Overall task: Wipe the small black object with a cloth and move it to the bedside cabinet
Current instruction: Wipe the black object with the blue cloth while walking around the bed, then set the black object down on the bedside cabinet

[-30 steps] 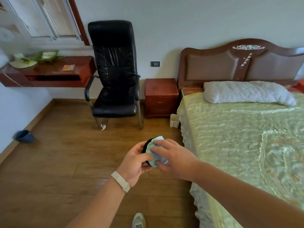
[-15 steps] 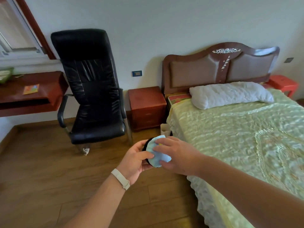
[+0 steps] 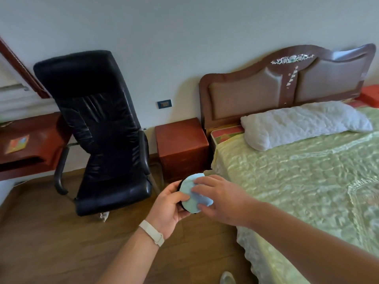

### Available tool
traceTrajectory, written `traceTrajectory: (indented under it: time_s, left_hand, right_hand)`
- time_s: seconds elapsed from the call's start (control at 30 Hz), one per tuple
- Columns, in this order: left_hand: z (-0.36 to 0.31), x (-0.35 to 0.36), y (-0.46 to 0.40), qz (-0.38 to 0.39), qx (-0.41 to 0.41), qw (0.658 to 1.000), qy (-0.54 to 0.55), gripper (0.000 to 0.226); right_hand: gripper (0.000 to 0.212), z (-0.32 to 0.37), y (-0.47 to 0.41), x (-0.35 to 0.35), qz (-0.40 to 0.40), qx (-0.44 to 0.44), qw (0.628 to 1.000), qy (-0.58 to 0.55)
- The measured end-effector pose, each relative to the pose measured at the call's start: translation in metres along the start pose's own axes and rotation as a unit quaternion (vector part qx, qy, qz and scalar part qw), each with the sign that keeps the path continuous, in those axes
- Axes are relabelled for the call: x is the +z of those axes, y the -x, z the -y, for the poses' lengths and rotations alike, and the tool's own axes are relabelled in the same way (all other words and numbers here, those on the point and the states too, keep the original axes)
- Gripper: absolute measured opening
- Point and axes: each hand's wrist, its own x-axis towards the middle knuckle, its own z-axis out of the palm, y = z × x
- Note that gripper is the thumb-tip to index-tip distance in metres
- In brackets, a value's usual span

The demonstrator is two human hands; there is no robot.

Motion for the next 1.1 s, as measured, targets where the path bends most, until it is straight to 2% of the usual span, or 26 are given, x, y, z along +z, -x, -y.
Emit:
traceTrajectory:
  time_s: [0.17,0.43,0.73,0.87,1.1]
  left_hand:
    - [-0.032,0.035,-0.06,-0.018,0.004,1.0,0.011,0.032]
    - [-0.07,0.041,-0.126,-0.042,0.003,0.999,0.005,0.032]
    - [-0.114,-0.001,-0.233,-0.017,-0.023,0.999,0.039,0.033]
    - [-0.153,-0.027,-0.287,0.003,-0.034,0.998,0.043,0.034]
    - [-0.229,-0.083,-0.364,0.015,-0.005,0.999,0.029,0.034]
  right_hand:
    - [0.039,-0.062,-0.043,-0.036,-0.002,0.0,1.0,0.006]
    - [0.042,-0.112,-0.107,-0.038,0.019,-0.001,1.0,0.001]
    - [0.041,-0.163,-0.21,-0.018,0.051,0.022,0.998,0.021]
    - [0.041,-0.178,-0.272,-0.011,0.053,0.048,0.997,0.013]
    - [0.042,-0.193,-0.395,-0.001,0.049,0.037,0.998,0.03]
